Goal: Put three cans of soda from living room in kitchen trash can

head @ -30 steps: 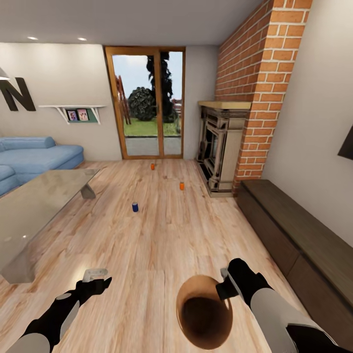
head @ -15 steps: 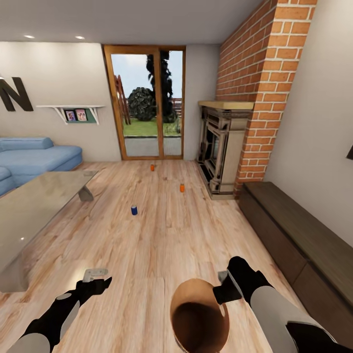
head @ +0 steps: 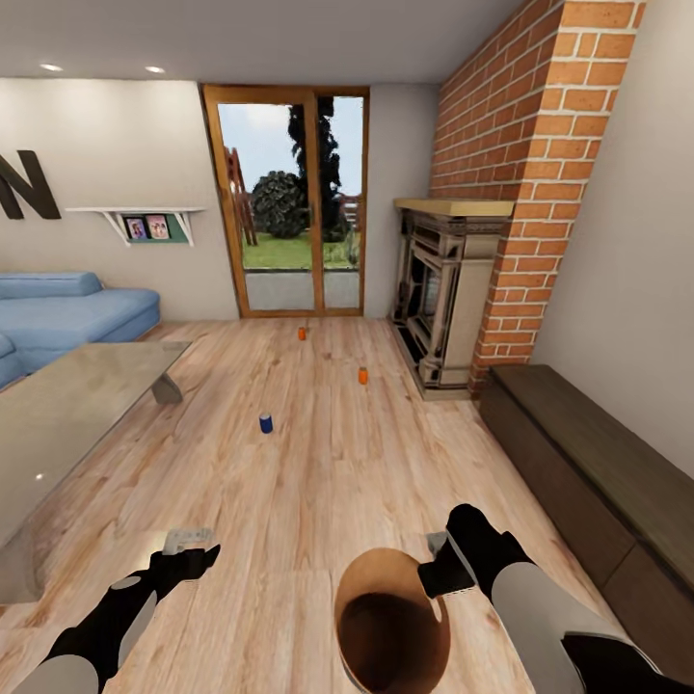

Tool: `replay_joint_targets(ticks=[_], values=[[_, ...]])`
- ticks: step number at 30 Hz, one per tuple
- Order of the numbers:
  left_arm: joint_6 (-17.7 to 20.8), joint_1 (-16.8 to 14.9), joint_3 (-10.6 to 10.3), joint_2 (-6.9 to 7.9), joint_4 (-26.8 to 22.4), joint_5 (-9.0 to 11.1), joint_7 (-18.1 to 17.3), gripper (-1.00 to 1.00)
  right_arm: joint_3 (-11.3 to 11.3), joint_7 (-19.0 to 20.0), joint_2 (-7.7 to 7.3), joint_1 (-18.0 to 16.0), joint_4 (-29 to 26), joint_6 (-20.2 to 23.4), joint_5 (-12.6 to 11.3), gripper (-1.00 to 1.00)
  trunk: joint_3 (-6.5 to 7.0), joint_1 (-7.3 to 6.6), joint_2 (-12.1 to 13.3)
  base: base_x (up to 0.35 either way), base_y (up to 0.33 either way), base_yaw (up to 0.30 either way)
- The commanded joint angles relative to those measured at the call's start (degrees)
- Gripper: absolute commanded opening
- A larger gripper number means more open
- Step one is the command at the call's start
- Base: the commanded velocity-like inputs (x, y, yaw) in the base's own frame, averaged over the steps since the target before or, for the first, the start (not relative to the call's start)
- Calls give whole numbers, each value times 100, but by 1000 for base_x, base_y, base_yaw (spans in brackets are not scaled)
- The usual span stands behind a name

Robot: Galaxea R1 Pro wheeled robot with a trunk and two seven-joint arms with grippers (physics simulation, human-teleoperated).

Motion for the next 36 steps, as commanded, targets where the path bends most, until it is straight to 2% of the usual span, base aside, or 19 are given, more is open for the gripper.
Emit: replay_joint_targets(ticks=[1, 36], values=[[0, 0, -2, 0, 0, 0, 0, 100, -27, 31, 2, -3, 1, 35, -190, -100, 1, 0, 0, 286, 132, 0], [-5, 1, -9, -3, 0, -4, 1, 100, -19, 34, 11, 5, 1, 34, -208, -100, 1, 0, 0, 286, 134, 0]])
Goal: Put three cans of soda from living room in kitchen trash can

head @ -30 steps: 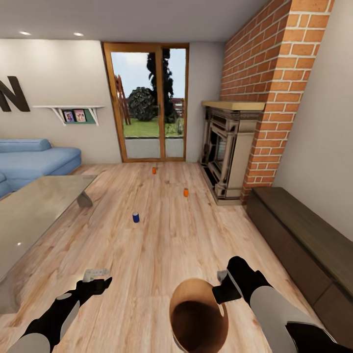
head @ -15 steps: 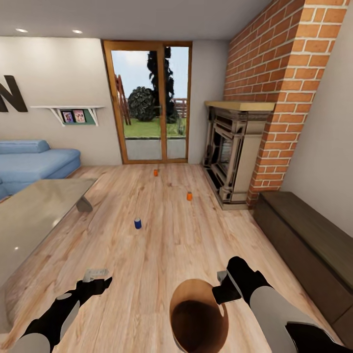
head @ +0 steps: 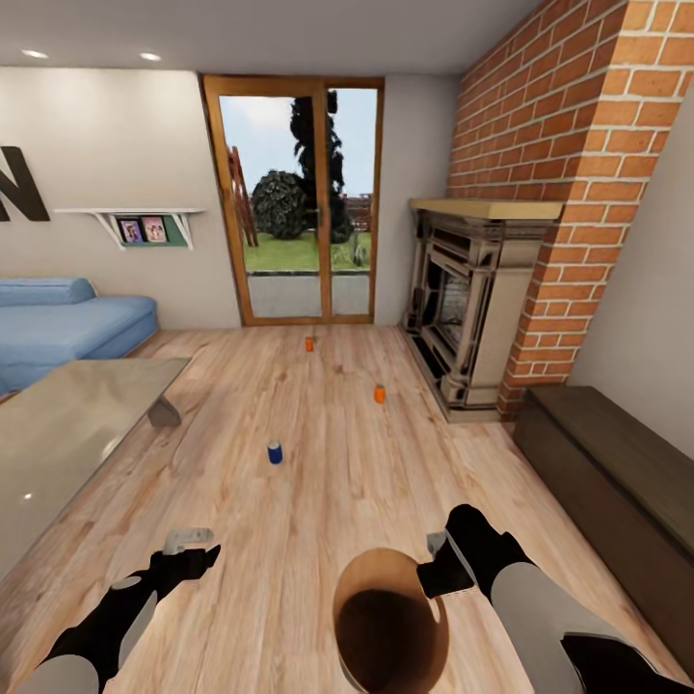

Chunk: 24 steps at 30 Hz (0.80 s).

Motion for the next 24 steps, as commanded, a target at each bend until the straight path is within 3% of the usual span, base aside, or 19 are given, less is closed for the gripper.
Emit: replay_joint_targets(ticks=[1, 8, 11, 14, 24], values=[[0, -1, 0, -1, 0, -3, 0, 100, -22, 26, 1, -2, 1, 30, -158, -100, 1, 0, 0, 289, 100, 0], [3, -1, 0, -5, 5, -9, 6, 100, -22, 27, 1, -2, 1, 30, -151, -100, 1, 0, 0, 291, 40, 0], [7, -1, -6, -4, 265, -7, 75, 100, -23, 27, 1, -3, 1, 30, -145, -100, 1, 0, 0, 308, 6, 0], [8, -6, -8, -7, 1133, 1, 430, 100, -24, 27, 1, -2, 1, 30, -142, -100, 1, 0, 0, 318, 2, 0], [23, -15, -3, -14, 1537, -9, 618, 100, -23, 28, 1, -2, 1, 30, -141, -100, 1, 0, 0, 322, 0, 0]])
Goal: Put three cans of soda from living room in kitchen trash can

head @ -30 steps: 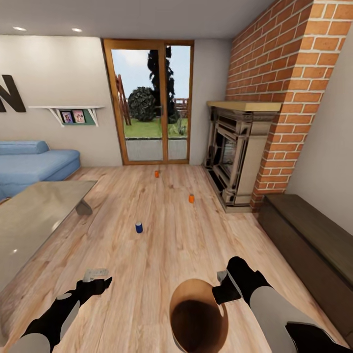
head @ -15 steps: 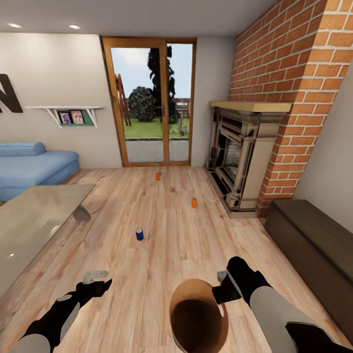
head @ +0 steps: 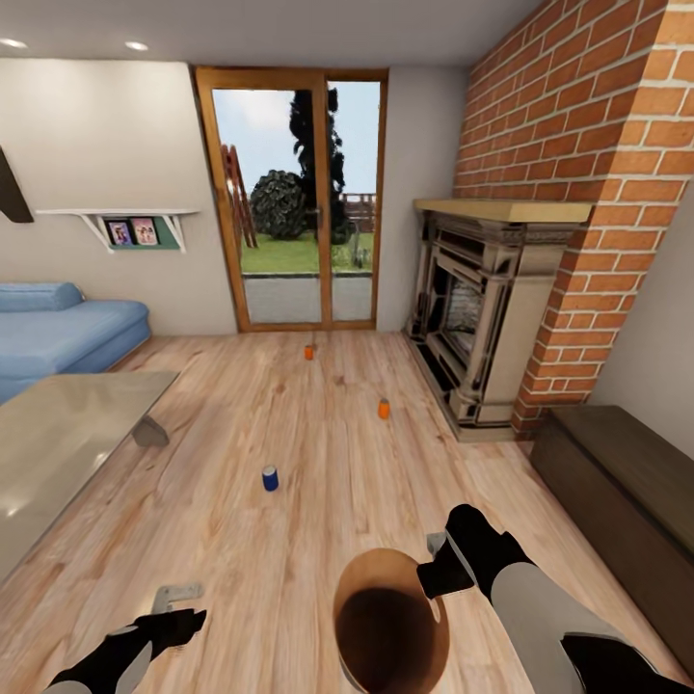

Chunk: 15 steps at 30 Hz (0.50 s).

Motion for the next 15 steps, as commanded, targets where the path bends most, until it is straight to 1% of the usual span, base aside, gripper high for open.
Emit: replay_joint_targets(ticks=[1, 15], values=[[-1, 1, -1, 0, 4, 1, 1, 100, -22, 27, 1, -2, 1, 30, -158, -100, 1, 0, 0, 323, 0, 0], [-46, 3, -5, 0, 9, 8, 6, 100, -22, 27, 1, -2, 0, 30, -165, -100, 1, 0, 0, 323, 0, 0]])
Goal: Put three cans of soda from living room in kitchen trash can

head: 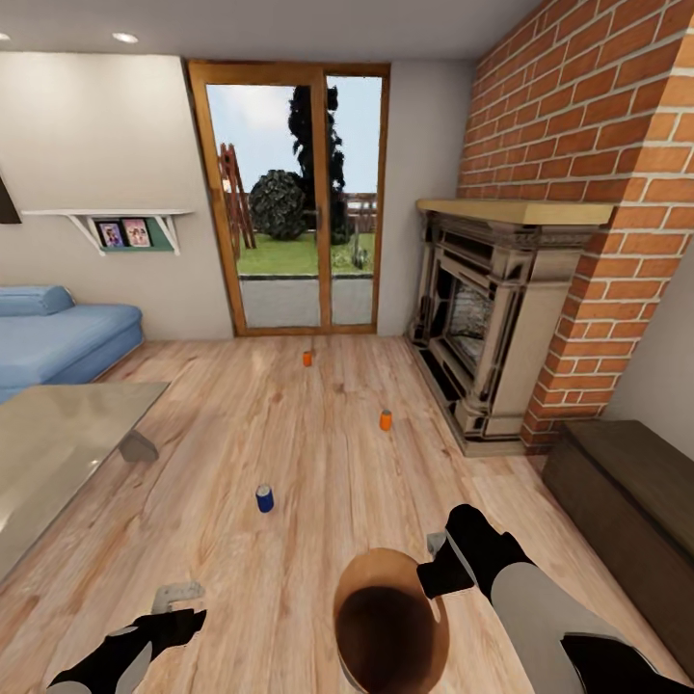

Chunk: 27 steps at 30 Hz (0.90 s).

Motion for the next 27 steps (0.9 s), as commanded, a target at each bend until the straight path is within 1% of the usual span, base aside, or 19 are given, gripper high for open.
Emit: replay_joint_targets(ticks=[1, 27], values=[[-1, 0, 0, 0, 1, -1, 0, 100, -22, 27, 1, -2, 1, 29, -153, -100, 1, 0, 0, 323, 0, 0], [-5, -3, 0, 0, -6, 4, -1, 100, -22, 27, 10, -3, 2, 29, -154, -100, 1, 0, 0, 324, 2, 0]])
